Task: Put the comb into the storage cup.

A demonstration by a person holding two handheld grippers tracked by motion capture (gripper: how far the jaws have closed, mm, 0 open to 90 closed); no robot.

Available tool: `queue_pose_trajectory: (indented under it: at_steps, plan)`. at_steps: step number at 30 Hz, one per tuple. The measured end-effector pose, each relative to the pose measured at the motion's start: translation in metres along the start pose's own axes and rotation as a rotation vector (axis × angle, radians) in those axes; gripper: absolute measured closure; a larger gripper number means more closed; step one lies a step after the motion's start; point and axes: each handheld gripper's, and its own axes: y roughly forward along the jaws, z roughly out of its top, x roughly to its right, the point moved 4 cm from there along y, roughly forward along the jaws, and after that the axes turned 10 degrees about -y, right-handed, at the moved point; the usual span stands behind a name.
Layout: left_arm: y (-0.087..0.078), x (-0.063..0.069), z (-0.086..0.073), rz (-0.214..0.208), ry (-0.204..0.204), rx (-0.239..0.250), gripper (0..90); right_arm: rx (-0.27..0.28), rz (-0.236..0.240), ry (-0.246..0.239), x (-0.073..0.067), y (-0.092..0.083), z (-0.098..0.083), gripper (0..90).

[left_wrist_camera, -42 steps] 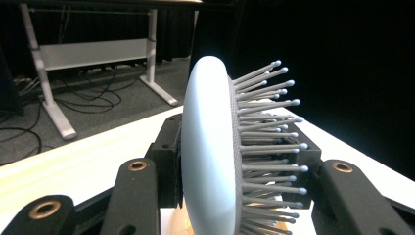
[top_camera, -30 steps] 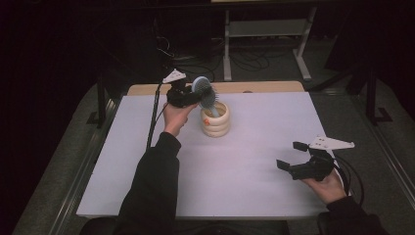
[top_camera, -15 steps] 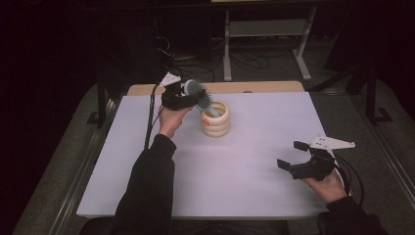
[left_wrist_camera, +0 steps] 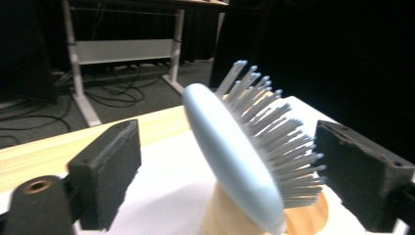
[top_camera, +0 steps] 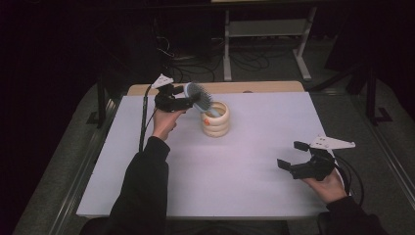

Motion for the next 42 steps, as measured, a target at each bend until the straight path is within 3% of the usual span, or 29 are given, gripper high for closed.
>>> queue_pose_trajectory:
  at_steps: [6, 12, 16, 21, 25, 28, 31, 34, 42]
  plan:
    - [-0.001, -0.003, -0.002, 0.018, 0.008, -0.015, 0.0, -0.001, 0.000, 0.000, 0.000, 0.000, 0.000, 0.0]
    - [-0.010, -0.001, -0.005, 0.001, 0.031, -0.002, 0.0, -0.004, 0.001, -0.001, 0.000, 0.001, 0.000, 0.0]
    - [-0.019, 0.000, -0.006, -0.038, 0.030, 0.010, 0.0, 0.000, 0.000, 0.001, 0.000, 0.000, 0.000, 0.0]
    - [-0.031, 0.000, -0.009, -0.055, 0.068, -0.005, 0.0, 0.001, -0.003, 0.003, 0.000, -0.001, 0.000, 0.0]
    - [-0.040, -0.002, -0.013, -0.050, 0.091, -0.017, 0.0, -0.001, -0.006, 0.005, 0.000, -0.001, 0.000, 0.0]
    - [-0.047, -0.005, -0.015, -0.056, 0.086, -0.013, 0.0, -0.002, -0.008, 0.004, 0.000, -0.001, 0.000, 0.0]
    - [-0.054, -0.006, -0.018, -0.055, 0.111, 0.003, 0.0, -0.002, -0.009, 0.005, 0.000, -0.001, 0.000, 0.0]
    - [-0.059, -0.009, -0.020, -0.053, 0.109, 0.010, 0.0, -0.002, -0.011, 0.005, 0.000, -0.001, -0.001, 0.0]
    - [-0.069, -0.018, -0.034, -0.035, 0.128, -0.023, 0.0, 0.001, -0.007, 0.000, -0.001, -0.002, -0.001, 0.0]
